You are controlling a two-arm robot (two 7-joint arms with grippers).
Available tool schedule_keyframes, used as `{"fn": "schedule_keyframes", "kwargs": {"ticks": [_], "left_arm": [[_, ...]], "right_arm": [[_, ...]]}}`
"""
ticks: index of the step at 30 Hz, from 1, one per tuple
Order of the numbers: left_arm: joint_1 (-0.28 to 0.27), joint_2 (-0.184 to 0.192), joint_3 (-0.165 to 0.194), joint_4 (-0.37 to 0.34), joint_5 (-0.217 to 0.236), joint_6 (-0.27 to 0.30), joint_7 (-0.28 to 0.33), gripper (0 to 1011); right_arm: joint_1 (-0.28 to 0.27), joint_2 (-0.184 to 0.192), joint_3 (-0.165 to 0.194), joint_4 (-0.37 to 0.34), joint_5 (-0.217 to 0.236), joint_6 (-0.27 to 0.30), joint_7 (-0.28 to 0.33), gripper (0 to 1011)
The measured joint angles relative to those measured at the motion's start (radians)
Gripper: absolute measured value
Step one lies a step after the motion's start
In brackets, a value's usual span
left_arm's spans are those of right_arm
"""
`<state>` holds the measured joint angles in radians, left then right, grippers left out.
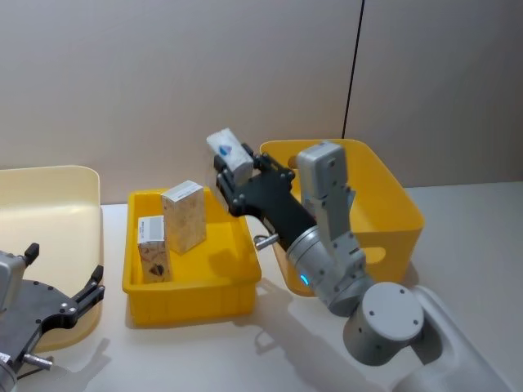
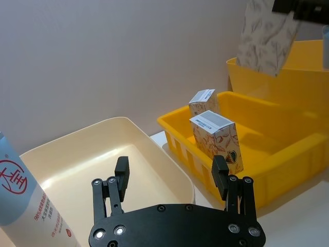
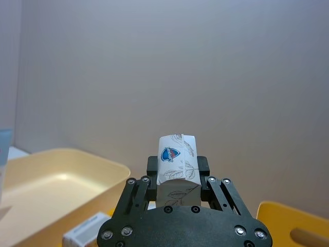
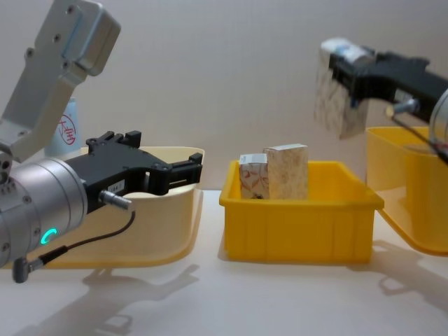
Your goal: Bimanual collaborative sorting of washing and personal care products
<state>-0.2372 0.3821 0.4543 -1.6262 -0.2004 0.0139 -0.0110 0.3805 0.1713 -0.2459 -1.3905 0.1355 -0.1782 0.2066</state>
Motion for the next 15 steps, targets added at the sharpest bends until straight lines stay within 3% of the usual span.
{"fn": "schedule_keyframes", "kwargs": {"ticks": [9,15], "left_arm": [[0.000,0.000,0.000,0.000,0.000,0.000,0.000,1000],[0.000,0.000,0.000,0.000,0.000,0.000,0.000,1000]], "right_arm": [[0.002,-0.003,0.042,-0.033,0.010,-0.098,-0.001,431],[-0.007,-0.005,0.078,-0.063,-0.007,-0.144,-0.034,431]]}}
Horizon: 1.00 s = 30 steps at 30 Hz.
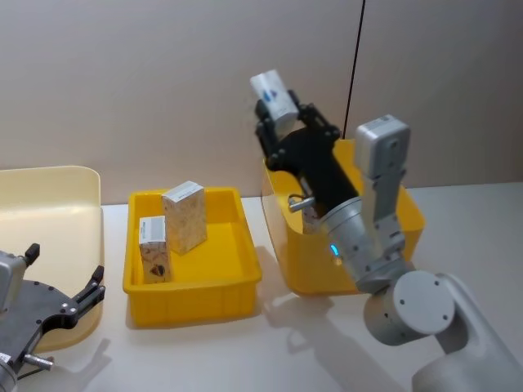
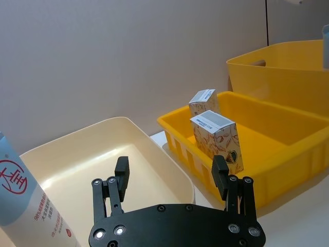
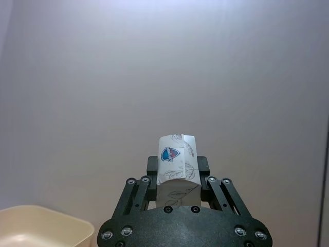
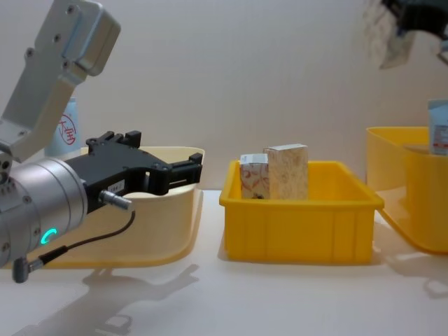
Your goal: Bimanual collaborative sorting of washing and personal care products
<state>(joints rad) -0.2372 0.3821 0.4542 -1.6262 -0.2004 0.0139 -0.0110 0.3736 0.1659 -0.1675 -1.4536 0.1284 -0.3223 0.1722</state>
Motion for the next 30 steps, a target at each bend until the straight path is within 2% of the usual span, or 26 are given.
{"fn": "schedule_keyframes", "kwargs": {"ticks": [7,15,30], "left_arm": [[0.000,0.000,0.000,0.000,0.000,0.000,0.000,1001],[0.000,0.000,0.000,0.000,0.000,0.000,0.000,1000],[0.000,0.000,0.000,0.000,0.000,0.000,0.000,1000]], "right_arm": [[-0.024,-0.004,0.045,-0.041,-0.043,-0.021,-0.061,431],[-0.059,-0.013,0.090,-0.086,-0.099,-0.014,-0.136,431],[-0.135,-0.045,0.161,-0.159,-0.231,0.079,-0.293,431]]}}
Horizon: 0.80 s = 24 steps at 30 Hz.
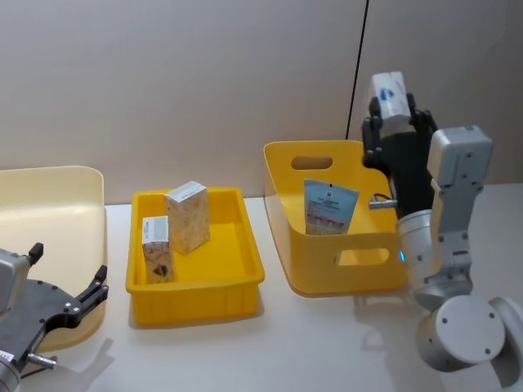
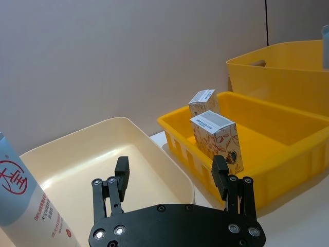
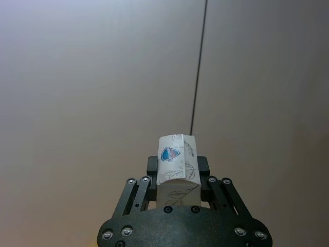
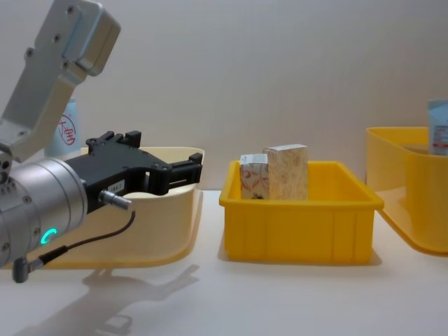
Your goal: Bimanual collaborative sorting of washing and personal care products
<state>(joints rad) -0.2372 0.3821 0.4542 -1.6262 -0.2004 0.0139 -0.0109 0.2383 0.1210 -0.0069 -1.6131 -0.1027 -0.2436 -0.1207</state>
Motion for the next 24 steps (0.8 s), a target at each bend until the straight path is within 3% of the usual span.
{"fn": "schedule_keyframes", "kwargs": {"ticks": [9,24], "left_arm": [[0.000,0.000,0.000,0.000,0.000,0.000,0.000,1000],[0.000,0.000,0.000,0.000,0.000,0.000,0.000,1001]], "right_arm": [[-0.027,-0.020,0.030,-0.013,-0.054,0.083,-0.055,431],[-0.012,-0.048,0.052,0.040,-0.057,0.227,-0.035,432]]}}
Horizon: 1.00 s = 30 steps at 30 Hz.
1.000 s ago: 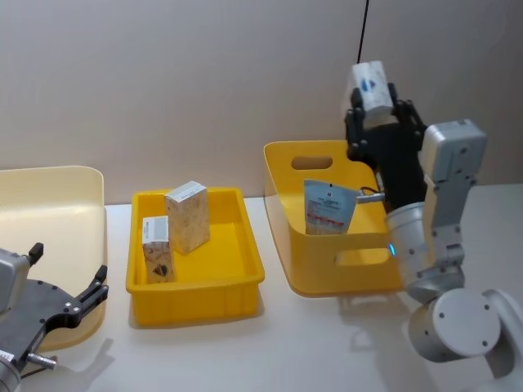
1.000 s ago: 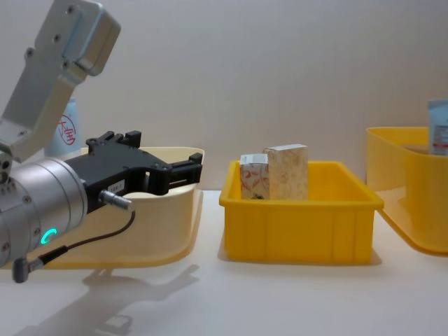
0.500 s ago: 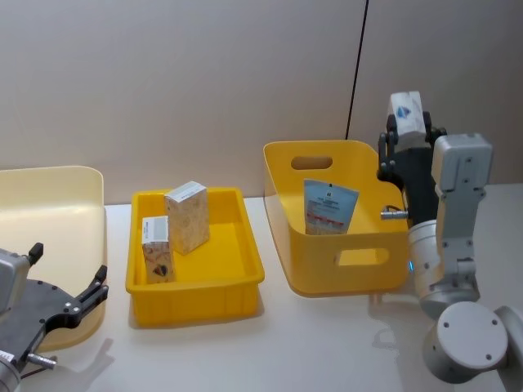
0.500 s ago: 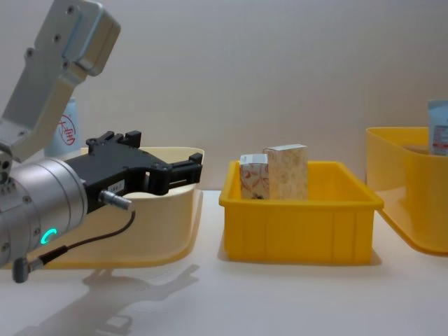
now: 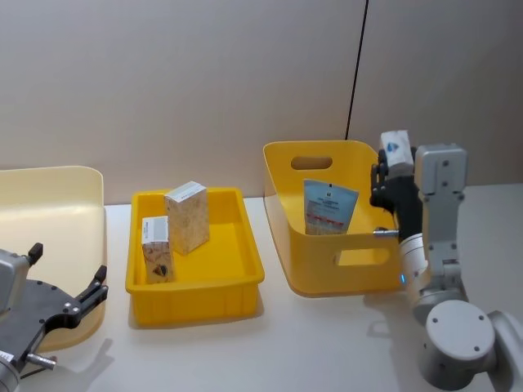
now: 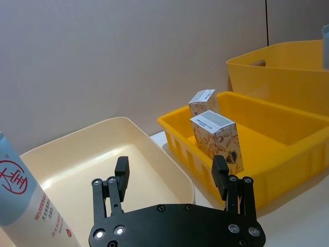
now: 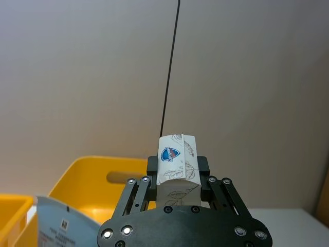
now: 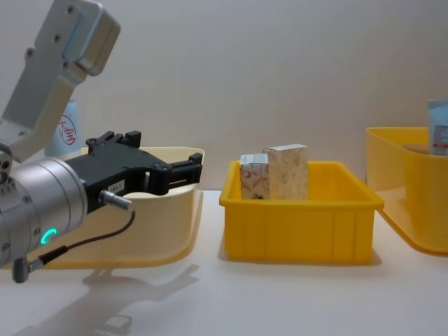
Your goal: Bimanual collaborative sorting of washing and personal care products
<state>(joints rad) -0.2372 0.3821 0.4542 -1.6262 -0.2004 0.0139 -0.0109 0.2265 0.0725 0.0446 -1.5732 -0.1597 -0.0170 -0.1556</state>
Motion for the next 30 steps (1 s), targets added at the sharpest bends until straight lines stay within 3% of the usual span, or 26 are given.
{"fn": "schedule_keyframes", "kwargs": {"ticks": [8,16,21,30], "left_arm": [[0.000,0.000,0.000,0.000,0.000,0.000,0.000,1000],[0.000,0.000,0.000,0.000,0.000,0.000,0.000,1001],[0.000,0.000,0.000,0.000,0.000,0.000,0.000,1000],[0.000,0.000,0.000,0.000,0.000,0.000,0.000,1000]], "right_arm": [[0.028,-0.017,0.003,0.055,0.016,0.043,0.026,431],[0.053,-0.033,0.002,0.100,0.024,0.048,0.042,431],[0.064,-0.039,0.002,0.119,0.027,0.049,0.048,536],[0.074,-0.045,0.001,0.135,0.031,0.051,0.055,835]]}}
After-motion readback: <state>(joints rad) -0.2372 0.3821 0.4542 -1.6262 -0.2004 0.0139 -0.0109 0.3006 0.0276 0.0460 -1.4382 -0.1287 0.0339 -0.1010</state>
